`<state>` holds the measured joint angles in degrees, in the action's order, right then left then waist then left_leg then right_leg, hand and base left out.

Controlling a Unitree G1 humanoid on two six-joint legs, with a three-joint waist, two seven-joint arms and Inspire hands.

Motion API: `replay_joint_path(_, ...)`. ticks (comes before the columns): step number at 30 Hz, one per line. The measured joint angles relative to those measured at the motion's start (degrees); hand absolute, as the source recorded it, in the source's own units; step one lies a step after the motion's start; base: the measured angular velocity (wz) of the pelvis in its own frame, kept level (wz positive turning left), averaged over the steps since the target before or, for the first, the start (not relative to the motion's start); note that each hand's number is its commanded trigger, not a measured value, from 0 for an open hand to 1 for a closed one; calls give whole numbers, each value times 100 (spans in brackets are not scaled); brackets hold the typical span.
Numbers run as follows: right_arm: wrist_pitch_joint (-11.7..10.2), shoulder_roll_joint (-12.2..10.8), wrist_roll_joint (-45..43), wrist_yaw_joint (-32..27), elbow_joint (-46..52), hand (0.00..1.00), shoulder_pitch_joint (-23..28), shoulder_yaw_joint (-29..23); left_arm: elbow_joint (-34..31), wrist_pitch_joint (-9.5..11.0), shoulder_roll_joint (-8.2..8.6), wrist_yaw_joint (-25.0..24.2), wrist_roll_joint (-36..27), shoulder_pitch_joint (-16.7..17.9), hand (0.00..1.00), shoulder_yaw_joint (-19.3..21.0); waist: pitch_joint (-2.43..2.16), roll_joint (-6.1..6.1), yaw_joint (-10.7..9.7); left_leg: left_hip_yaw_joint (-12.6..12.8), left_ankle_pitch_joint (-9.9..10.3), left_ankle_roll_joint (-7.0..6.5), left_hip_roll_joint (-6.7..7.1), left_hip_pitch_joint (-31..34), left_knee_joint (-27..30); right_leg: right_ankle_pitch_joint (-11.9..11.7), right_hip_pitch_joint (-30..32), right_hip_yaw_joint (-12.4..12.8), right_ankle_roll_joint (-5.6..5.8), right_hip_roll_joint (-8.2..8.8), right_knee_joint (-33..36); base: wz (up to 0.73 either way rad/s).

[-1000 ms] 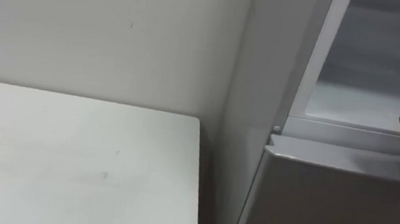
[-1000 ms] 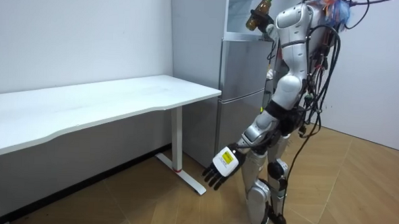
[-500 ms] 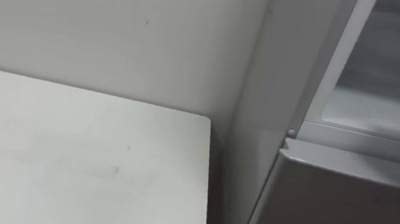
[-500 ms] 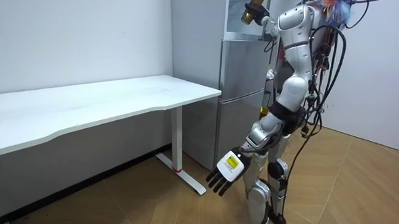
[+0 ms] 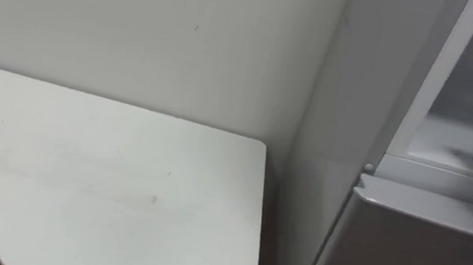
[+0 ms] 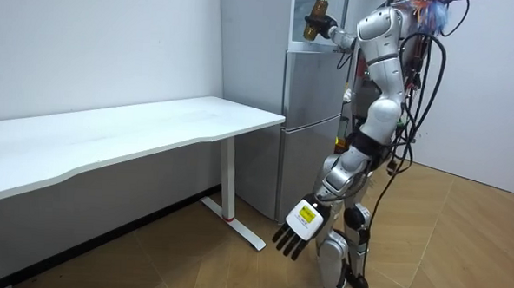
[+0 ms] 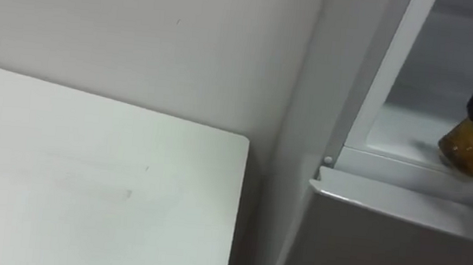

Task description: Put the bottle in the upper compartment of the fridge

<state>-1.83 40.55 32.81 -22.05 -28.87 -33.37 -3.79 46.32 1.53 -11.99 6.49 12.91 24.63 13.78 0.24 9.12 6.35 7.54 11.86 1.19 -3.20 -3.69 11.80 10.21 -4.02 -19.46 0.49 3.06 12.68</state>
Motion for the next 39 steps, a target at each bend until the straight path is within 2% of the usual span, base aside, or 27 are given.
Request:
replay_joint_path(6,13,15,-194,153,-7,100,-4,108,-2,-91,-42,-87,7,21,0,74,12,95,115,-184,-1,3,17,153,108,2,-26,-284,-3,35,-6,17)
replay_joint_path(8,11,16,-198,152,-13,100,-5,108,-32,-133,-41,-86,4,38,0,69,13,95,166,-262,3,6,17,235,172,2,-22,-299,-3,27,-7,20)
replay_joint_path(10,-11,23,-202,139,-43,100,-16,114,-132,-133,-49,-86,0,100,0,69,15,92,216,-295,4,9,12,278,188,1,-3,-335,-3,19,-8,14)
replay_joint_path(13,-88,34,-476,-58,-192,100,-111,202,-157,-135,-51,-85,3,142,0,69,52,26,395,-337,8,20,1,377,204,1,32,-389,-4,9,-20,7)
replay_joint_path(14,-91,38,-533,-167,-272,100,-211,297,-165,-149,-53,-85,-4,168,0,67,16,32,423,-358,6,24,-4,432,229,-1,74,-412,-7,7,-21,0)
replay_joint_path(16,-133,104,-596,-329,-321,100,-265,440,-167,-168,-79,-85,5,168,0,65,29,-17,502,-388,2,31,-10,525,282,-8,125,-427,-19,-5,-25,8)
replay_joint_path(17,-213,111,-607,-443,-401,100,-269,468,-166,-176,-119,-84,5,183,0,64,32,-24,509,-436,-1,35,-9,562,307,-11,128,-441,-23,-10,-29,18)
replay_joint_path(20,-272,153,-643,-658,-423,100,-286,492,-178,-182,-260,-84,16,181,0,62,15,-26,554,-482,-10,47,-17,731,384,-24,239,-498,-45,-18,-20,7)
replay_joint_path(23,-454,154,-652,-878,-610,100,-373,612,-251,-185,-353,-83,22,180,0,50,12,-23,624,-495,-26,52,-13,799,401,-47,292,-504,-84,-18,-18,2)
replay_joint_path(24,-461,156,-652,-969,-673,62,-395,638,-342,-197,-385,-83,25,175,0,46,23,-29,628,-527,-36,53,-5,822,406,-49,296,-544,-87,-12,-18,10)
replay_joint_path(25,-461,156,-651,-1005,-692,40,-395,647,-396,-198,-403,-83,24,179,0,45,23,-23,632,-536,-38,54,-4,825,405,-49,294,-556,-86,-10,-18,9)
replay_joint_path(26,-461,156,-652,-1052,-731,0,-395,657,-519,-199,-438,-83,25,177,0,45,26,-10,658,-544,-39,56,-6,829,406,-49,294,-568,-86,-13,-18,7)
replay_joint_path(30,-612,156,-656,-1180,-858,0,-396,666,-790,-196,-474,-83,25,41,0,-47,50,-25,662,-610,-26,57,-13,955,557,-54,323,-586,-95,-27,-18,8)
replay_joint_path(33,-741,161,-658,-1248,-895,0,-397,650,-844,-193,-475,-83,14,28,0,-129,55,-29,669,-617,-20,49,-13,1044,614,-72,381,-599,-123,-28,-11,0)
replay_joint_path(39,-880,183,-893,-1356,-911,0,-395,646,-940,-200,-478,-85,19,40,0,-269,95,-88,667,-642,-8,39,-15,1167,703,-88,461,-591,-148,-32,-11,2)
